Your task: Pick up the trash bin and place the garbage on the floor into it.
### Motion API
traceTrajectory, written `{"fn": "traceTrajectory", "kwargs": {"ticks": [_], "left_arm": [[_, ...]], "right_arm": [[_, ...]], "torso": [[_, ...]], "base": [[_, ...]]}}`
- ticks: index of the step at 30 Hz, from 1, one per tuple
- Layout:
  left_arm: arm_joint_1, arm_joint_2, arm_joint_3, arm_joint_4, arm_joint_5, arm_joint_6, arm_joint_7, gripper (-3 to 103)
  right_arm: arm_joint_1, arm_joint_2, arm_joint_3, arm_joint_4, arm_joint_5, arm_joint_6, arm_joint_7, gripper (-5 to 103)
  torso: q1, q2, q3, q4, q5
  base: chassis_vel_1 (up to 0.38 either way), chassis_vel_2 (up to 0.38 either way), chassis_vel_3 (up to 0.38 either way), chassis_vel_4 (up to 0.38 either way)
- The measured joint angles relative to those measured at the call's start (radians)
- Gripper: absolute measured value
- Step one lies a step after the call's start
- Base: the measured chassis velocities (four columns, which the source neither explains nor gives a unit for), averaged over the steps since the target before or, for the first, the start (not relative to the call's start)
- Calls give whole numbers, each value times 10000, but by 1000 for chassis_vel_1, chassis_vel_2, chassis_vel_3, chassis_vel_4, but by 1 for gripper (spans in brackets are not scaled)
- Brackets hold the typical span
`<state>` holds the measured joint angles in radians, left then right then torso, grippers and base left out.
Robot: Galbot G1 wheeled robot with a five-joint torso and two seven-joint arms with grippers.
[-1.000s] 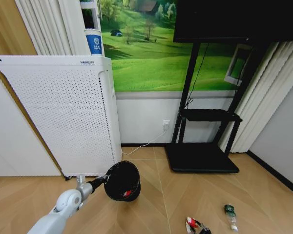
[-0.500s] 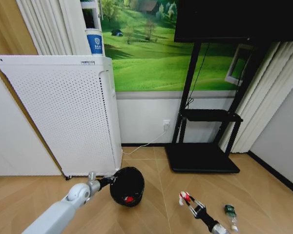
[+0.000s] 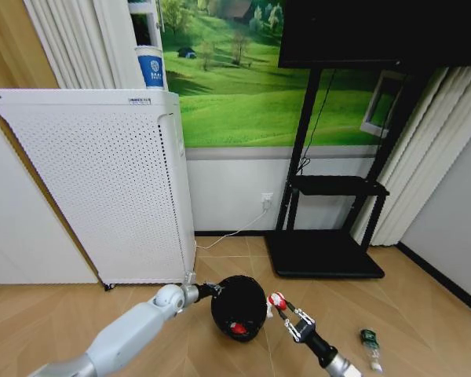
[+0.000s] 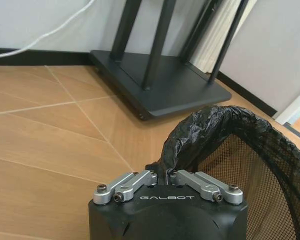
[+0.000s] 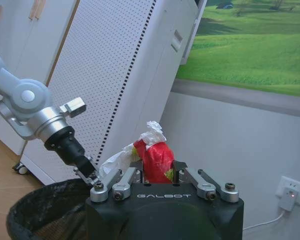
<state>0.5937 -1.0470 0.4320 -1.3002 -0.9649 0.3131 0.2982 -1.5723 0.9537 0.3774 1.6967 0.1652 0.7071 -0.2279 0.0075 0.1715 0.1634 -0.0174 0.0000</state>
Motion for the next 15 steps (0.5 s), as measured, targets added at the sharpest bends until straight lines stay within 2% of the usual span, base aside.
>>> {"fn": "traceTrajectory", "kwargs": {"ticks": [9, 13, 14, 15], "left_arm": [[81, -811, 82, -70, -143, 1, -286, 4], [82, -927, 116, -106, -157, 3, -325, 4], [98, -932, 147, -154, -159, 5, -334, 4], [98, -932, 147, -154, -159, 5, -334, 4]], "right_arm": [[-100, 201, -248, 129, 21, -31, -332, 28], [-120, 230, -255, 209, 8, -98, -343, 28], [-130, 245, -230, 239, 18, -124, -353, 33], [-130, 245, -230, 239, 18, -124, -353, 33]], "torso": [[0, 0, 0, -4, 1], [0, 0, -1, -4, 2], [0, 0, 0, -4, 1], [0, 0, 0, -4, 1]], "base": [[0, 0, 0, 0], [0, 0, 0, 0], [0, 0, 0, 0], [0, 0, 0, 0]]}}
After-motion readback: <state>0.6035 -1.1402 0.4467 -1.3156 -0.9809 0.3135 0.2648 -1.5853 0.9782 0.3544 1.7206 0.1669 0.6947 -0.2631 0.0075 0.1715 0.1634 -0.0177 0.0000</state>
